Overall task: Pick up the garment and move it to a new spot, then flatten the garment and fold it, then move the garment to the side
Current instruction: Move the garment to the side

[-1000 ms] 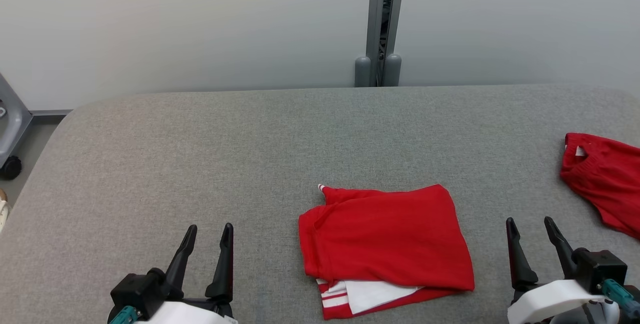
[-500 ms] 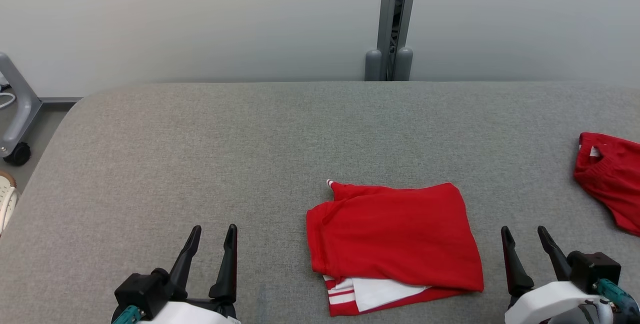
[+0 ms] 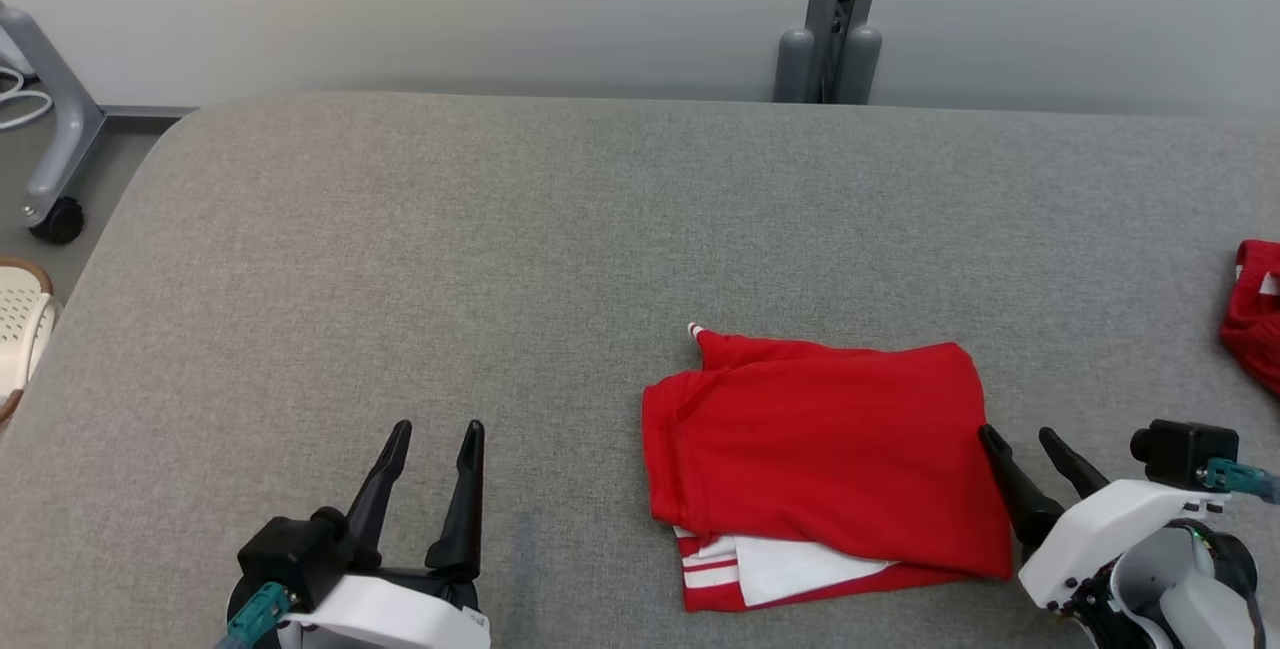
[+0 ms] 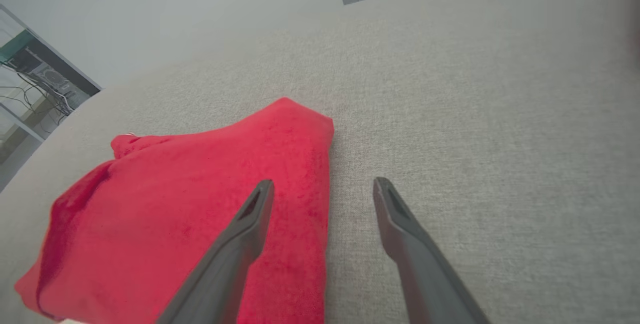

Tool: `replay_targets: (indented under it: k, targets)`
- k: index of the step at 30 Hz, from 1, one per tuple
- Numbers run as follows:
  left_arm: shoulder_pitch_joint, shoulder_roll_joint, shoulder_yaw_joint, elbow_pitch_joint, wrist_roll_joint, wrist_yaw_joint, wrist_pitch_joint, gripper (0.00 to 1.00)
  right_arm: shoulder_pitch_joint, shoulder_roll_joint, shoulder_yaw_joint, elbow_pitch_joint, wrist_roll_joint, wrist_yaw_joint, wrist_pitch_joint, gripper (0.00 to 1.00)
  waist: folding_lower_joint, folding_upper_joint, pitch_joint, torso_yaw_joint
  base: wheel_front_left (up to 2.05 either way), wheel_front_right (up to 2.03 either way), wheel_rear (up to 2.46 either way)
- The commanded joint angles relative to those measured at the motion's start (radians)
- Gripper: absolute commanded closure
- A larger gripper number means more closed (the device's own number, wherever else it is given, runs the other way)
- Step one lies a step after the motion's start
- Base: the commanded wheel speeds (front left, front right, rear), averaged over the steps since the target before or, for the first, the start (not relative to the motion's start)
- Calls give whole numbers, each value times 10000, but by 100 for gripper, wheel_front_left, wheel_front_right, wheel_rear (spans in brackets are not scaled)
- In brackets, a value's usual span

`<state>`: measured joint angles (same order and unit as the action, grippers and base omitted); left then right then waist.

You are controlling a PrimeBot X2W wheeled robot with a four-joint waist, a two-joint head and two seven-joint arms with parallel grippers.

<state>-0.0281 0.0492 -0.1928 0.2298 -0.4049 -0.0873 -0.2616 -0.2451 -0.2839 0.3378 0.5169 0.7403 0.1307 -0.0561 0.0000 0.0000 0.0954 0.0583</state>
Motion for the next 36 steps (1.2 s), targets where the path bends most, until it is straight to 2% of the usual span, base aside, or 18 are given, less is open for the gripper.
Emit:
replay_targets:
  k: [1, 11, 22, 24, 25, 26, 27, 36]
  targets:
    - [-145, 41, 12, 1, 71, -42, -39, 0, -150, -202, 158, 22, 233, 3, 133, 0, 0, 0, 114, 74, 0, 0, 0]
    - [-474, 39, -81, 4, 99, -73, -39, 0, -952, -1087, 1916, 293, 2474, 3, 1360, 0, 0, 0, 512, 237, 0, 0, 0]
    - [-614, 41, -159, 59, 83, -31, -39, 0, -1560, -1424, 3448, 412, 3680, 3, 1207, 1, 0, 0, 731, 343, 0, 0, 0]
    - [-620, 39, -165, 72, 68, -22, -39, 0, -1653, -1472, 3662, 437, 3826, 1, 1114, 52, 0, 0, 736, 345, 0, 0, 0]
    - [-624, 39, -170, 79, 56, -19, -39, 0, -1690, -1497, 3773, 445, 3900, 3, 1077, 68, 0, 0, 734, 343, 0, 0, 0]
    - [-626, 39, -174, 86, 46, -12, -39, 0, -1737, -1529, 3876, 456, 3970, 3, 1023, 91, 0, 0, 728, 340, 0, 0, 0]
    - [-627, 39, -176, 94, 36, -4, -39, 0, -1791, -1573, 3982, 459, 4037, 1, 991, 100, 0, 0, 724, 336, 0, 0, 0]
    - [-632, 39, -190, 141, -18, 1, -39, 0, -2252, -1963, 4813, 595, 4338, 3, 385, 100, 0, 0, 635, 264, 0, 0, 0]
